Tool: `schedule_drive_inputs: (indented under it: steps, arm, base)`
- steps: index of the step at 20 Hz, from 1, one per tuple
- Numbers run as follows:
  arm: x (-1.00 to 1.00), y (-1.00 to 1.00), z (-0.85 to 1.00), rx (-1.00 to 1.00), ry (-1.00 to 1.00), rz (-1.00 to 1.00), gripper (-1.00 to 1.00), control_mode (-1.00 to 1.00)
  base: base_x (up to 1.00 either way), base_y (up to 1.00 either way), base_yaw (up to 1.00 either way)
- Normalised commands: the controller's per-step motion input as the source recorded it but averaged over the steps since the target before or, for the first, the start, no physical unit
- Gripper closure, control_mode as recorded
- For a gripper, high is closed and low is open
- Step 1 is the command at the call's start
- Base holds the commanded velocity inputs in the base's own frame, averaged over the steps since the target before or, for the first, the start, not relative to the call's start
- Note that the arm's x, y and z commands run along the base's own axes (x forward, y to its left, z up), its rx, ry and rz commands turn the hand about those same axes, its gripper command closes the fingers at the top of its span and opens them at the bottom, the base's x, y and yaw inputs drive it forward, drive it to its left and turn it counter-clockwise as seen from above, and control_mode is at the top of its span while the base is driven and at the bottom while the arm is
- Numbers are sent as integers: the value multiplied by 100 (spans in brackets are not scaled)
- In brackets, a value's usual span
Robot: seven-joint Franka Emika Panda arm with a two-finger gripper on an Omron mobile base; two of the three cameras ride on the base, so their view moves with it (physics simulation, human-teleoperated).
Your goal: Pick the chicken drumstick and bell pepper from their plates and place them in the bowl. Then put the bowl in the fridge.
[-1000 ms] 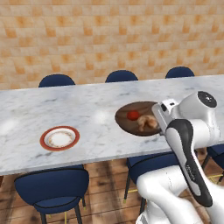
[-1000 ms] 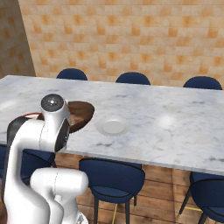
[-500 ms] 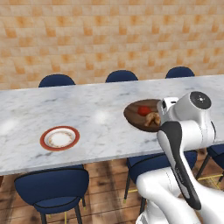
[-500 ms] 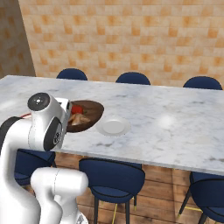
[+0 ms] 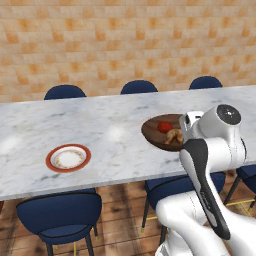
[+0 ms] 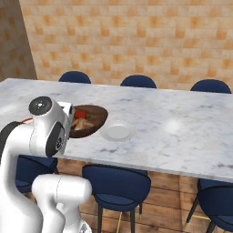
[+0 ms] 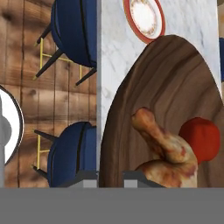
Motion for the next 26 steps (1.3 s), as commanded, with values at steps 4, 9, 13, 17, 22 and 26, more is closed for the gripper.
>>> schedule_drive_inputs:
  steps: [4,9,13,17,22,26]
  arm:
    - [0,0,0,0,0,0,100,100]
    - [0,0,0,0,0,0,100,100]
    - [0,0,0,0,0,0,100,100]
    - [0,0,0,0,0,0,100,100]
    - [0,0,0,0,0,0,100,100]
    - [0,0,0,0,0,0,100,100]
  base:
    - [-20,-3,0]
    - [-57,-14,-24]
    - [0,7,-97]
    - [0,6,-99]
    - [0,6,-100]
    - [0,6,-100]
